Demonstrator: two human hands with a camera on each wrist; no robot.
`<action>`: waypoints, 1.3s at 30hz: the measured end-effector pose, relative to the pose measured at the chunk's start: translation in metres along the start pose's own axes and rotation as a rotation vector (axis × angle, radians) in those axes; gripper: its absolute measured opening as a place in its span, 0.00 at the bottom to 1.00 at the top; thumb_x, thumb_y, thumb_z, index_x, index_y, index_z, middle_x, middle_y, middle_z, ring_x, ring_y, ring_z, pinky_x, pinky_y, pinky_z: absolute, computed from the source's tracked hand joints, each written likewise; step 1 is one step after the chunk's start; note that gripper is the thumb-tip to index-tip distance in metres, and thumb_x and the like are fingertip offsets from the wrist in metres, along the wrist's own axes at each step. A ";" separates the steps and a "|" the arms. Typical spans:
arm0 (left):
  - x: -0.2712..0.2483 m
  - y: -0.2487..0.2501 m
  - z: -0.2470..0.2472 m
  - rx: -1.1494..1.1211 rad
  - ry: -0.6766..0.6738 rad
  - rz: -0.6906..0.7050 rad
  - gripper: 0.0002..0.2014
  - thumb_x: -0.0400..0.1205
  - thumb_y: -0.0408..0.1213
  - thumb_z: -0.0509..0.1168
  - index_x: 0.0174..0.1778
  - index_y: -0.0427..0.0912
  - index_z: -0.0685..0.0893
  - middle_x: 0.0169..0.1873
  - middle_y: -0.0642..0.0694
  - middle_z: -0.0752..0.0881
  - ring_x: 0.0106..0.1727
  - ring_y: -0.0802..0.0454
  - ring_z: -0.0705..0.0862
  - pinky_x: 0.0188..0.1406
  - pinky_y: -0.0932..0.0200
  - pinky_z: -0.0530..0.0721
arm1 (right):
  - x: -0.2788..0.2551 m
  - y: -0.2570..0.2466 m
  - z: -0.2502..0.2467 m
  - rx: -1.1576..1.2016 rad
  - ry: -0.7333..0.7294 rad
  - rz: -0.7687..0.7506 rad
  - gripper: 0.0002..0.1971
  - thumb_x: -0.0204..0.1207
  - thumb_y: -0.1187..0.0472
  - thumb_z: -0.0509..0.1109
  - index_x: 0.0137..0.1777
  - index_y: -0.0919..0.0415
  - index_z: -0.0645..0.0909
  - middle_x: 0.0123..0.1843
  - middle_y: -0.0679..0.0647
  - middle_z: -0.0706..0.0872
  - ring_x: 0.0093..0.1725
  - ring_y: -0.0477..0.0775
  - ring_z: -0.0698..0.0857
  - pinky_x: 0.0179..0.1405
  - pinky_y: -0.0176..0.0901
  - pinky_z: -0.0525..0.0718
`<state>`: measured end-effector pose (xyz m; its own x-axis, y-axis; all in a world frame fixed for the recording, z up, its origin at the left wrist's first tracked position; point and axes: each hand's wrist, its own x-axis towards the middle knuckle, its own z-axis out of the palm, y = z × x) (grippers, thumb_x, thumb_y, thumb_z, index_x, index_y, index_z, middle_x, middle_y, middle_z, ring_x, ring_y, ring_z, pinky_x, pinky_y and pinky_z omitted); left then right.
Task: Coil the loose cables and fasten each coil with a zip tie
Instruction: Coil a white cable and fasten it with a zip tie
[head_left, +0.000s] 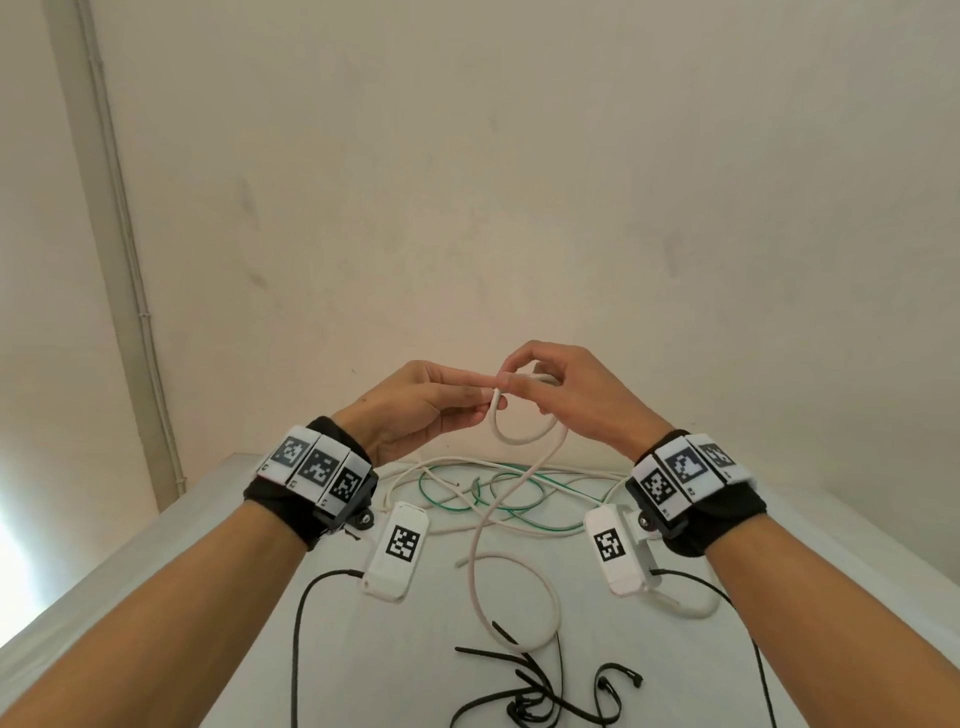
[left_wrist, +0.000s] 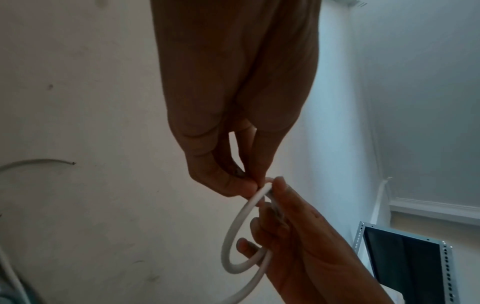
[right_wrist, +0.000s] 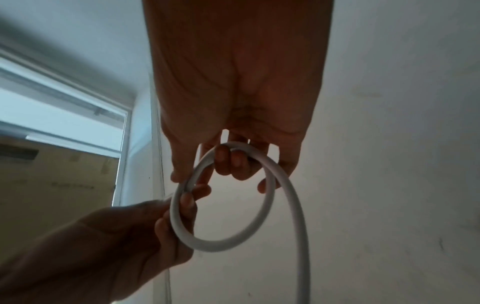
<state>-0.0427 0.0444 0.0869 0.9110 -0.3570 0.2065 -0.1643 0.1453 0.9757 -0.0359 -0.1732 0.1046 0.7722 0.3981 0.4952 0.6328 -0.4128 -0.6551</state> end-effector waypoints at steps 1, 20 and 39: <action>0.001 0.000 0.000 0.019 0.025 0.013 0.12 0.84 0.23 0.68 0.61 0.29 0.91 0.54 0.35 0.92 0.51 0.52 0.90 0.54 0.65 0.90 | 0.002 0.001 0.000 -0.021 0.008 -0.009 0.08 0.81 0.46 0.76 0.48 0.48 0.90 0.32 0.57 0.79 0.36 0.50 0.76 0.43 0.57 0.83; 0.002 0.003 0.016 0.264 0.038 -0.068 0.20 0.91 0.47 0.56 0.56 0.36 0.89 0.44 0.39 0.93 0.53 0.44 0.90 0.67 0.46 0.83 | 0.005 0.018 0.023 0.400 -0.005 0.167 0.13 0.91 0.55 0.65 0.48 0.62 0.80 0.32 0.44 0.81 0.32 0.45 0.74 0.41 0.43 0.83; 0.032 0.034 0.045 -0.287 0.130 0.247 0.18 0.95 0.39 0.48 0.38 0.45 0.68 0.24 0.52 0.62 0.26 0.52 0.60 0.41 0.55 0.79 | 0.007 0.052 0.034 0.181 0.167 0.176 0.15 0.92 0.59 0.59 0.71 0.54 0.84 0.39 0.55 0.82 0.39 0.50 0.81 0.46 0.55 0.94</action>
<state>-0.0360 -0.0037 0.1303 0.9005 -0.1621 0.4035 -0.2887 0.4709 0.8336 0.0003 -0.1640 0.0546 0.8770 0.1870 0.4425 0.4801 -0.3047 -0.8226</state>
